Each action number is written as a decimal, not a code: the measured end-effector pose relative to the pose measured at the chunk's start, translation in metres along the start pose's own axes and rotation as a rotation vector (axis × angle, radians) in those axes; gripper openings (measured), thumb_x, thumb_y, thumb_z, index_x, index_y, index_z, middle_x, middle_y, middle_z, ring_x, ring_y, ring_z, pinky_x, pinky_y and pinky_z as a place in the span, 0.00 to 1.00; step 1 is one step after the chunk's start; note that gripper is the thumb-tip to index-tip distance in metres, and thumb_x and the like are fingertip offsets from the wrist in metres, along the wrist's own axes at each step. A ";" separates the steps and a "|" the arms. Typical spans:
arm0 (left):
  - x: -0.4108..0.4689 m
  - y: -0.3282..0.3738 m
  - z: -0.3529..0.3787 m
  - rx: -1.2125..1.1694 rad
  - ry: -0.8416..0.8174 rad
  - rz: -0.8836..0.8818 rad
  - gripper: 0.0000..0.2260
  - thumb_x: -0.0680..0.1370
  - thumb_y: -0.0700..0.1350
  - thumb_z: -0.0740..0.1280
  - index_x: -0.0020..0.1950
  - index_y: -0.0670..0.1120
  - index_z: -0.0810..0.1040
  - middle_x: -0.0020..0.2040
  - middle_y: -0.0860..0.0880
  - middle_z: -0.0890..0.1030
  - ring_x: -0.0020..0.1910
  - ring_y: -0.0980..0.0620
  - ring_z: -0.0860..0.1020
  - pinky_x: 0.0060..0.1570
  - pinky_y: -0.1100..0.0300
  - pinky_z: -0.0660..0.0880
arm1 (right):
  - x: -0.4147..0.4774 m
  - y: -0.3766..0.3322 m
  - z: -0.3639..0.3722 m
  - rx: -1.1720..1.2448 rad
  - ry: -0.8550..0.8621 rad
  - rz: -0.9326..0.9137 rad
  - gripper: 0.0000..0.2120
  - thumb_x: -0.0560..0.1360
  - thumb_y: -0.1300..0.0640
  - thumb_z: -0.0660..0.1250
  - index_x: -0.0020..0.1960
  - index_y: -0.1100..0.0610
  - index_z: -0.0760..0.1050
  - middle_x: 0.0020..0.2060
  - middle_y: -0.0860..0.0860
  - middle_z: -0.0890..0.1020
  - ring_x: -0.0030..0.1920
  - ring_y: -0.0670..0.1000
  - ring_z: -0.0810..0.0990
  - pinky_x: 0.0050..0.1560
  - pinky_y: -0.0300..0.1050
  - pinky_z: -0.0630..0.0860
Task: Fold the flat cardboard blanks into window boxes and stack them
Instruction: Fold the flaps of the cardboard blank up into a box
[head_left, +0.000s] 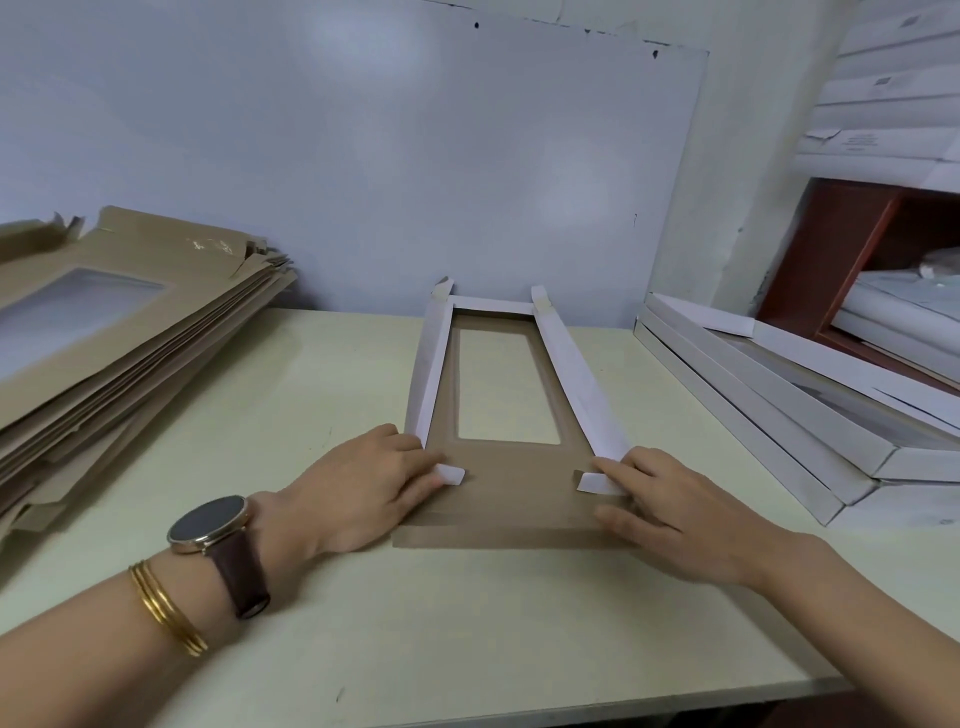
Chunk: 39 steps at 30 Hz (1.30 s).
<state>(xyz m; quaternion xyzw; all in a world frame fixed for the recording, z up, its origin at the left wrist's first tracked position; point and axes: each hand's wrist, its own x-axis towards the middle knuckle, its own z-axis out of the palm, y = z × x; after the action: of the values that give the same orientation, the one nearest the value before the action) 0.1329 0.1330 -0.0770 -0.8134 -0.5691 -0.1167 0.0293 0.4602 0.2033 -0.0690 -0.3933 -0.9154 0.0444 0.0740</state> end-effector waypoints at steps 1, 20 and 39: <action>-0.002 -0.002 -0.002 -0.023 -0.035 0.011 0.33 0.75 0.69 0.37 0.62 0.55 0.73 0.46 0.57 0.73 0.47 0.55 0.68 0.51 0.61 0.69 | -0.001 0.001 -0.001 -0.001 -0.031 -0.007 0.40 0.70 0.22 0.42 0.68 0.47 0.65 0.48 0.42 0.68 0.53 0.42 0.67 0.54 0.42 0.71; 0.006 -0.003 -0.005 -0.209 -0.096 -0.093 0.13 0.81 0.53 0.58 0.62 0.59 0.78 0.50 0.53 0.76 0.50 0.52 0.74 0.52 0.59 0.69 | 0.008 0.006 -0.003 0.128 0.001 -0.027 0.11 0.80 0.54 0.60 0.59 0.45 0.76 0.45 0.47 0.76 0.51 0.46 0.73 0.52 0.39 0.70; 0.018 -0.008 -0.006 -0.672 0.087 -0.442 0.16 0.72 0.46 0.74 0.52 0.52 0.68 0.44 0.47 0.80 0.40 0.49 0.76 0.40 0.58 0.72 | 0.027 0.020 0.010 0.291 0.314 0.271 0.27 0.71 0.49 0.73 0.52 0.41 0.54 0.30 0.48 0.74 0.34 0.47 0.75 0.32 0.42 0.65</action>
<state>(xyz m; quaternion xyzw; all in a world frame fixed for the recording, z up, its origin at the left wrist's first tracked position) 0.1302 0.1516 -0.0678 -0.6301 -0.6587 -0.3340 -0.2399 0.4542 0.2362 -0.0793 -0.4996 -0.8156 0.1236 0.2644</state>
